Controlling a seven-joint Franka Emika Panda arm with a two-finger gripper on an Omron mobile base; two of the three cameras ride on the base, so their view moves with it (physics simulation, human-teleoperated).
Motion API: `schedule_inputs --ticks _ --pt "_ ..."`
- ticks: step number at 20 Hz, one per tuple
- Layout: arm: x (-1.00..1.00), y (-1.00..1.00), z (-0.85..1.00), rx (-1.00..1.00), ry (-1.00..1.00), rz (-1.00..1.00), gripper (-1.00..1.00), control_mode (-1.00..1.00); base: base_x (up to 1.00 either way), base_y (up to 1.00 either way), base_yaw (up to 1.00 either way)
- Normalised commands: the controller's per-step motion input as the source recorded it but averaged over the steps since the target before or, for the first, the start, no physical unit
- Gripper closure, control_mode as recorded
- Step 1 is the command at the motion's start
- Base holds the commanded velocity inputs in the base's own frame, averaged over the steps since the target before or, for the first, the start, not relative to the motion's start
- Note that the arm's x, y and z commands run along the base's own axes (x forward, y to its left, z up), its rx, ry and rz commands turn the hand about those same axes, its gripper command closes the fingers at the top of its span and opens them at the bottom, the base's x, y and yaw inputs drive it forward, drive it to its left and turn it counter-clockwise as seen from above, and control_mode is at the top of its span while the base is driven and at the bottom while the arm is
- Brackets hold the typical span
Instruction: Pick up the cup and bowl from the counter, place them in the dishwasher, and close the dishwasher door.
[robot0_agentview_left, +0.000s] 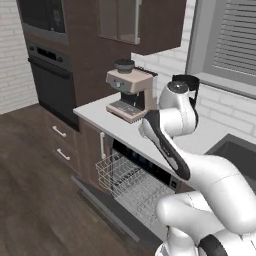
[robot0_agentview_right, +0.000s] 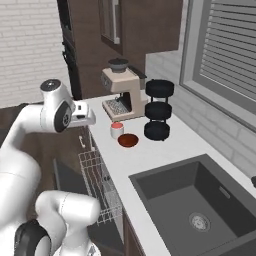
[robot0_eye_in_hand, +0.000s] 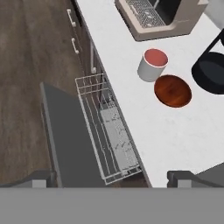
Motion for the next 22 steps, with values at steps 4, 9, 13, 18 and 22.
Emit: schedule_inputs --ticks 4,9,13,18,22 --pt "0.71 -0.02 -0.25 -0.01 0.01 0.02 -1.0 -1.0 0.0 0.0 0.0" --pt "0.71 -0.17 -0.26 0.0 0.01 0.02 -1.0 -1.0 0.0 0.0 0.0" --pt "0.64 -0.26 -0.36 0.0 0.04 0.03 -1.0 -1.0 0.0 0.0 0.0" --pt "0.65 -0.04 -0.28 0.0 0.03 0.01 -1.0 -1.0 0.0 0.0 0.0" --pt "0.59 -0.14 -0.2 0.0 0.04 0.02 -1.0 -1.0 0.0 0.0 0.0"
